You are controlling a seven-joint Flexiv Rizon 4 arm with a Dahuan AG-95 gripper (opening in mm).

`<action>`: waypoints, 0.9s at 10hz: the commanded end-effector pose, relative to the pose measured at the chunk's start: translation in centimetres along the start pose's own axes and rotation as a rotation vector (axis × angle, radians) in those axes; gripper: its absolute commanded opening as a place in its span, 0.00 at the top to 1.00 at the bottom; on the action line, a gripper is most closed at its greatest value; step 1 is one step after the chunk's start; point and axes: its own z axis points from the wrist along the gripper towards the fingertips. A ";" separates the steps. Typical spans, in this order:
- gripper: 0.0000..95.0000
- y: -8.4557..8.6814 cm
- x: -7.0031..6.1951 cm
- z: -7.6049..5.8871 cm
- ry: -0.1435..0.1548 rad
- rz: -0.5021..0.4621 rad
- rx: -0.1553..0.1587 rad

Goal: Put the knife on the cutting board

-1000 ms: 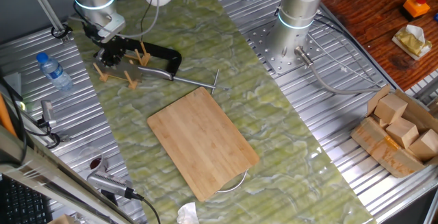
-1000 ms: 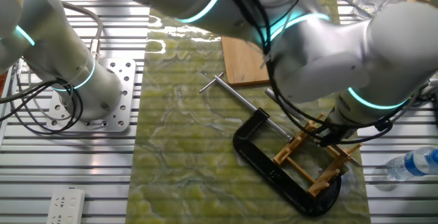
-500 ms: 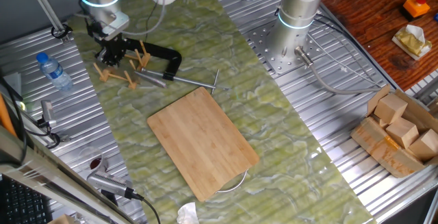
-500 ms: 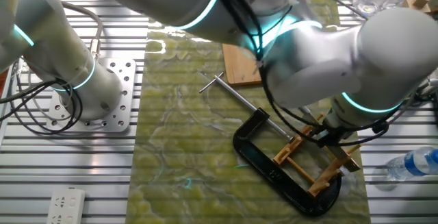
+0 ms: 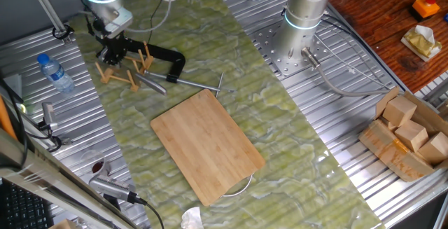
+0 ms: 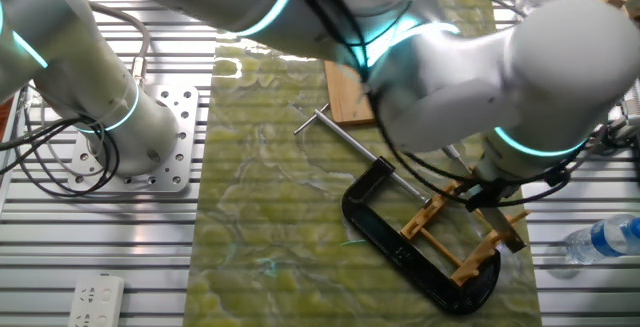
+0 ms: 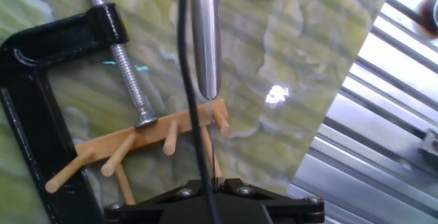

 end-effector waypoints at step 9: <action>1.00 -0.2 -0.2 -0.9 -0.072 -0.140 0.007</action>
